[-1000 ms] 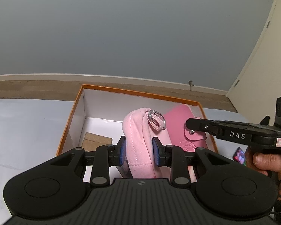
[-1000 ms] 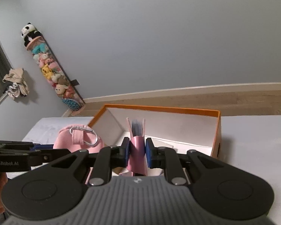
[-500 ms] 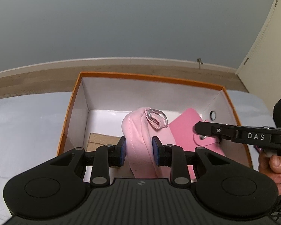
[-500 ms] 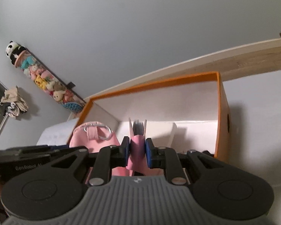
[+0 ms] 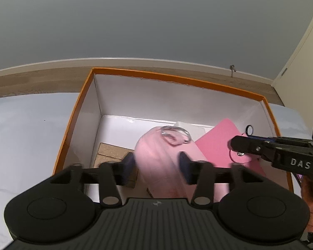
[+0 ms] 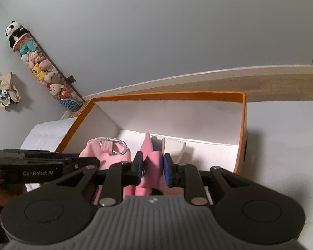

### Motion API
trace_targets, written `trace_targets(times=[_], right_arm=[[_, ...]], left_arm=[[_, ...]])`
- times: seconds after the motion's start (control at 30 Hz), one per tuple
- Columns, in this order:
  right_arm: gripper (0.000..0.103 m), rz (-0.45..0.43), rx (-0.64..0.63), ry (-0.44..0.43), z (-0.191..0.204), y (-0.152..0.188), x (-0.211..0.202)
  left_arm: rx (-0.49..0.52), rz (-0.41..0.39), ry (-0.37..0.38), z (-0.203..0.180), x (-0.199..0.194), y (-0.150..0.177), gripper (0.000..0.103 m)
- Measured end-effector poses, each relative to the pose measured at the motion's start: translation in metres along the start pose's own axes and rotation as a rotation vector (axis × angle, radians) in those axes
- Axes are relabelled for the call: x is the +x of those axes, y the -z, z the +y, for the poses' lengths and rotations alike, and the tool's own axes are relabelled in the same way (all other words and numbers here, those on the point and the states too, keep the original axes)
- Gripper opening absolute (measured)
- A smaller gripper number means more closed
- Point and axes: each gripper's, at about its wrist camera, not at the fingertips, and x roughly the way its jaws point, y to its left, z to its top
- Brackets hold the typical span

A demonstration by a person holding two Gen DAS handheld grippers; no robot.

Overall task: Organize objects
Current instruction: 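Lower into the shoebox and open the left gripper while the right gripper releases the wallet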

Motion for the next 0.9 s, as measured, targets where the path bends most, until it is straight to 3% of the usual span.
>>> trace_targets(times=[0.03,0.2,0.27,0.9], right_arm=[[0.025,-0.007,-0.009,0.006,0.001,0.0,-0.001],[0.036,-0.045,-0.053,0.031,0.004,0.0,-0.009],[0.048,-0.061,-0.067,0.051,0.005,-0.004,-0.008],[0.048,-0.098,-0.141,0.048,0.017,0.002,-0.044]], left_arm=[[0.007,0.005,-0.004,-0.001,0.001,0.0,0.073],[0.017,0.008,-0.011,-0.001,0.001,0.004,0.073],[0.008,0.003,-0.007,0.001,0.001,0.004,0.073],[0.046,-0.083,-0.001,-0.015,-0.045,0.009,0.073]])
